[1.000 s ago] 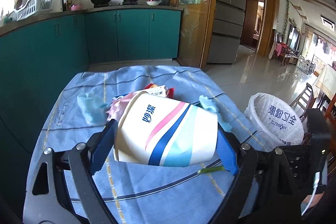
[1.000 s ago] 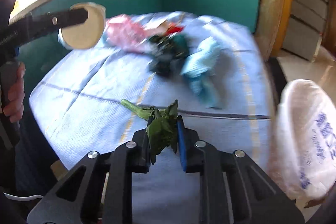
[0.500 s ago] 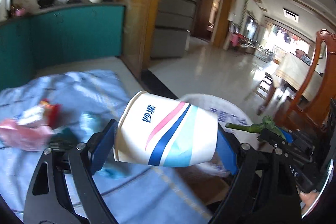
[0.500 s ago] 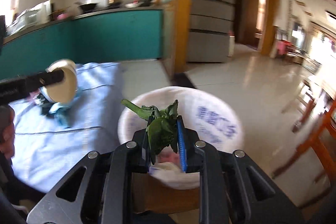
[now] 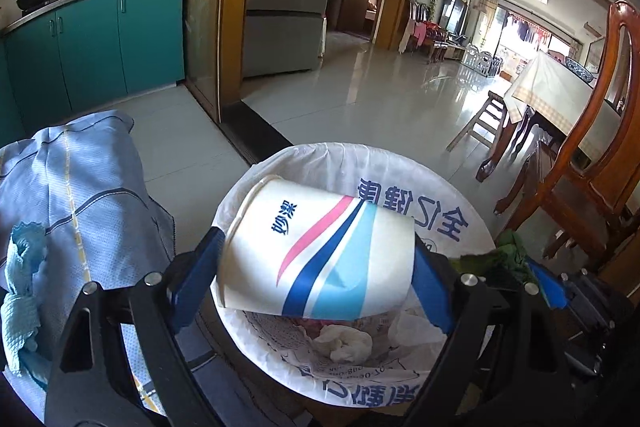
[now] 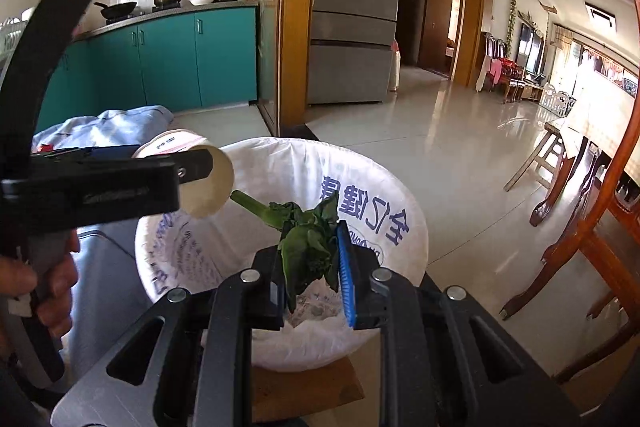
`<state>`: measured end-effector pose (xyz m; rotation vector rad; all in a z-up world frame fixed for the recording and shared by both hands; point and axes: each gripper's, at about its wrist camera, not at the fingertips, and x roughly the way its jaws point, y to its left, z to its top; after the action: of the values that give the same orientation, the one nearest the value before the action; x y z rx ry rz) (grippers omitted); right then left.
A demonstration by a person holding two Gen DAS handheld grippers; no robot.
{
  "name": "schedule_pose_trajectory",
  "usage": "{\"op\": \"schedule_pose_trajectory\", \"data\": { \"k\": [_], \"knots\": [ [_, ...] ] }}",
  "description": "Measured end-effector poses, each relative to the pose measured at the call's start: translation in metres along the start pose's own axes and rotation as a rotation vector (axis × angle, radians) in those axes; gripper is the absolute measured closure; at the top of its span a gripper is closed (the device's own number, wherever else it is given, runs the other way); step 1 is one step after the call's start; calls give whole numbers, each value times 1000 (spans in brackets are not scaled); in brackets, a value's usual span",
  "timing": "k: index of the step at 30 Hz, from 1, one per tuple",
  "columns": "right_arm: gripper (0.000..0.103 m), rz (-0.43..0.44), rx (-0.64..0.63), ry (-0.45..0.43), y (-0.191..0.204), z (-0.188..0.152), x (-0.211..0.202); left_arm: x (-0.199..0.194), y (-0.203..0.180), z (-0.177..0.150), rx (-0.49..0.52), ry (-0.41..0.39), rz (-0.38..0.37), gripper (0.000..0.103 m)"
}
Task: Collect trash
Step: 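Carry the cup and stems over the wastebasket and release them, then move both open tools back over the table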
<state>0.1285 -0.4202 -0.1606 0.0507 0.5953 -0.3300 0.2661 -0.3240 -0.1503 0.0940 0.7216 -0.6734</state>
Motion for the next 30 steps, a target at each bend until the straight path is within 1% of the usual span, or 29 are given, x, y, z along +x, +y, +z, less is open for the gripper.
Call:
{"op": "schedule_pose_trajectory", "data": {
  "k": [1, 2, 3, 7, 8, 9, 10, 11, 12, 13, 15, 17, 18, 19, 20, 22, 24, 25, 27, 28, 30],
  "knots": [
    [81, -1, 4, 6, -1, 0, 5, -1, 5, 0, -7, 4, -7, 13],
    [81, 3, 11, 10, -3, 0, 8, -3, 7, 1, -14, 7, -13, 9],
    [81, 7, 17, 14, -4, 0, 11, -5, 7, 2, -18, 3, -15, 9],
    [80, 15, 27, 40, -5, -1, 26, -31, 14, 6, 2, -64, 21, 6],
    [76, 24, 28, 48, -5, -2, 30, -38, 18, 8, 2, -76, 23, 6],
    [67, 30, 28, 54, -5, -1, 32, -44, 19, 6, 0, -85, 24, 6],
    [61, 39, 26, 63, -3, 0, 34, -52, 22, 7, -5, -98, 28, 6],
    [51, 47, 23, 66, -1, 1, 35, -59, 26, 8, -11, -111, 33, 6],
    [44, 50, 20, 65, 1, 2, 34, -68, 31, 8, -19, -126, 41, 6],
    [41, 54, 16, 61, 5, 4, 33, -74, 33, 8, -23, -134, 47, 6],
    [29, 71, 7, 49, 14, 7, 27, -90, 40, 8, -35, -154, 67, 6],
    [23, 93, -10, 23, 25, 12, 19, -107, 49, 6, -36, -177, 104, 6],
    [20, 107, -24, 8, 32, 15, 12, -117, 56, 4, -33, -188, 140, 6],
    [19, 114, -32, 1, 37, 17, 12, -124, 62, 3, -30, -191, 163, 6],
    [18, 129, -44, -8, 44, 19, 8, -134, 71, -1, -25, -196, 203, 6],
    [16, 172, -61, -14, 59, 23, 1, -152, 90, -9, -17, -204, 271, 6],
    [15, 226, -80, -14, 79, 29, -4, -170, 114, -19, -17, -203, 361, 6],
    [15, 250, -89, -13, 87, 31, -5, -182, 134, -25, -30, -199, 415, 6],
    [13, 319, -116, -15, 110, 37, -9, -201, 178, -35, -84, -189, 494, 6],
    [12, 341, -125, -16, 118, 39, -11, -210, 197, -37, -113, -190, 534, 6],
    [11, 399, -151, -3, 141, 46, -11, -230, 244, -42, -205, -197, 618, 6]
  ]
}}
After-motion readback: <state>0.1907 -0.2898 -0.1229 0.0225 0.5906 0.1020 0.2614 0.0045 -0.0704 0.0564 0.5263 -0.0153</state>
